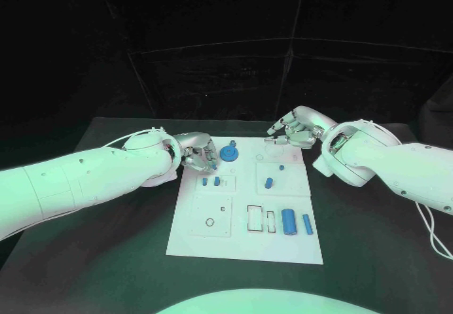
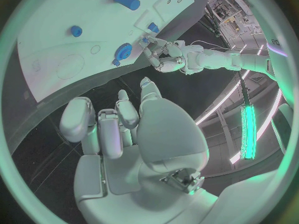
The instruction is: Assemble the parts on the task board
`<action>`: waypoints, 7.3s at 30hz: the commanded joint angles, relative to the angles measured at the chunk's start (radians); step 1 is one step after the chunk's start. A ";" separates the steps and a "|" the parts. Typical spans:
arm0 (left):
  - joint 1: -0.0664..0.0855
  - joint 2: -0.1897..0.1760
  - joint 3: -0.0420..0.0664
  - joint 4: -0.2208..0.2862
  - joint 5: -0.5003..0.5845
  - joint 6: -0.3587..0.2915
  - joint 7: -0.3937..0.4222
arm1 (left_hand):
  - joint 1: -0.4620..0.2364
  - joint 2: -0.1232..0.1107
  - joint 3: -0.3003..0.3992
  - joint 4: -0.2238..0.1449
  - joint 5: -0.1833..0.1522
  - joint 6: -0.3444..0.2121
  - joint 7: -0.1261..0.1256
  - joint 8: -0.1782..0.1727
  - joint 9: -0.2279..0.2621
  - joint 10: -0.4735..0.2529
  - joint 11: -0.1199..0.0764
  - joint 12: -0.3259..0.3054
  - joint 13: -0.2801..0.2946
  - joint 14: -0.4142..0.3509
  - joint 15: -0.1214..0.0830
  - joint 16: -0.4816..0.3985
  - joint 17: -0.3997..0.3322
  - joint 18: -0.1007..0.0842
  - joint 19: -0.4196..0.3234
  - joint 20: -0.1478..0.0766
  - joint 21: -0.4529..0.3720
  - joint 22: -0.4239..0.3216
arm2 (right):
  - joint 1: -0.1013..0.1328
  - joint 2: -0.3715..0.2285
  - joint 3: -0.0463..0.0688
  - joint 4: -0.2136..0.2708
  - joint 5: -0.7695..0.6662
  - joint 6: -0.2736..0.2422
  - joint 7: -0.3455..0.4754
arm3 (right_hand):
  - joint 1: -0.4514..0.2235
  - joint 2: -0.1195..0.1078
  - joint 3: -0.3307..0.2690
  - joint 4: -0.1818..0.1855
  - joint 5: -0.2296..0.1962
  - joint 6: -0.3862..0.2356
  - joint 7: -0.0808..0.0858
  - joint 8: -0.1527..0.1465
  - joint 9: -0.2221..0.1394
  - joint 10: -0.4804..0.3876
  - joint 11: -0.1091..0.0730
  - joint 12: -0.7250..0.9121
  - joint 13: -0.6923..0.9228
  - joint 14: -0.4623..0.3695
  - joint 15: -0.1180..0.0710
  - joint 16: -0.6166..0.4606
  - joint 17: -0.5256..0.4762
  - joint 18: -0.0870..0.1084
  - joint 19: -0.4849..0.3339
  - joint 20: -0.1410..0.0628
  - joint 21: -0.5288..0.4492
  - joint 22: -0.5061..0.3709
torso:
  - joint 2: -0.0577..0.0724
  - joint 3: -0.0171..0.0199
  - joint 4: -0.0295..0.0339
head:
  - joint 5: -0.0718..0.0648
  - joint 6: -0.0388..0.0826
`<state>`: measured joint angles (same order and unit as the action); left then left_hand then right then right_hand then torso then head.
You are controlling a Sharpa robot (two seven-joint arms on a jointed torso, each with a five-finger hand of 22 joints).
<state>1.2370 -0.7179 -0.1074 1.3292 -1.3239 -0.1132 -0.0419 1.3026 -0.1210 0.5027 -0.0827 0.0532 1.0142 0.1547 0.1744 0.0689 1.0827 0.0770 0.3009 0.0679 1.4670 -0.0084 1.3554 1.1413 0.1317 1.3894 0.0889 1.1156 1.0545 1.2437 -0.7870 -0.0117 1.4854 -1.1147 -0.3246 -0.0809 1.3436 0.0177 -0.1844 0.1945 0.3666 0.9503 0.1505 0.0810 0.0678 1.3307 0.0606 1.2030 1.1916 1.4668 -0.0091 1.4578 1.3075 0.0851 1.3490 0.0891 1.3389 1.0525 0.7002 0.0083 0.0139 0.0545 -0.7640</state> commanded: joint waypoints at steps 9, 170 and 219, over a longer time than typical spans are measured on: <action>0.001 -0.003 0.001 0.003 0.004 0.000 -0.005 | -0.011 -0.013 -0.010 -0.001 -0.004 -0.050 -0.002 -0.035 -0.005 -0.007 0.008 -0.019 0.000 0.020 0.007 0.003 -0.007 -0.019 -0.001 0.010 0.004 0.004 | 0.002 -0.001 0.001 0.000 0.001 -0.001 0.002 | 0.005 0.006 -0.007 0.001 0.006 0.003 -0.001 0.007 0.001 -0.010 0.001 -0.013 -0.008 0.060 -0.006 -0.006 0.068 0.014 -0.010 0.002 -0.009 -0.007 | -0.001 0.0002 0.0001 | -0.001 0.000; 0.007 -0.116 0.003 0.081 1.278 -0.094 0.525 | 0.009 0.042 -0.071 -0.007 0.000 -0.002 0.022 -0.013 -0.001 -0.015 0.023 0.043 0.021 -0.226 0.023 -0.335 -0.538 0.051 -0.241 0.026 -0.428 -0.386 | -0.224 0.183 -0.002 0.150 -0.611 0.106 -0.019 | 0.111 -0.126 0.758 -0.205 -0.256 0.183 0.000 -0.013 0.001 -0.119 0.017 -1.093 -1.124 0.017 -0.001 -0.240 -0.273 0.007 0.028 0.006 0.013 0.032 | 0.000 -0.0015 0.0003 | 0.053 -0.045; 0.007 -0.118 0.003 0.071 1.278 -0.086 0.514 | 0.008 0.042 -0.072 -0.007 0.000 -0.003 0.022 -0.013 -0.001 -0.017 0.023 0.044 0.021 -0.227 0.023 -0.335 -0.539 0.051 -0.241 0.026 -0.429 -0.387 | -0.226 0.188 -0.035 0.156 -0.714 0.101 -0.054 | 0.003 -0.177 0.669 -0.201 -0.215 0.078 0.026 -0.021 -0.006 -0.247 0.050 -1.140 -1.130 0.007 0.026 -0.252 -0.304 0.018 -0.005 0.027 -0.024 -0.035 | -0.001 -0.0019 -0.0001 | 0.058 -0.054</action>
<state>1.2423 -0.8354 -0.1054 1.3993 -0.0493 -0.2124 0.4705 1.3055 -0.0846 0.4365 -0.0885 0.0532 1.0113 0.1731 0.1552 0.0696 1.0702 0.0966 0.3409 0.0881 1.2490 0.0162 1.0254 0.6028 0.1765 1.1529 0.1145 0.6894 0.6686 1.0188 -0.5976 -0.0449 1.6426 -1.8119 -0.1980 -0.1254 1.3574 -0.1577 0.4894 -0.0057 0.1460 1.0387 0.1732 0.0658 0.0629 1.0940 0.1078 0.0657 0.0644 1.4672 0.0095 1.2099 1.0066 0.1009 1.3509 0.1171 1.3207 1.0272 0.6999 0.0062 0.0131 0.1128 -0.8190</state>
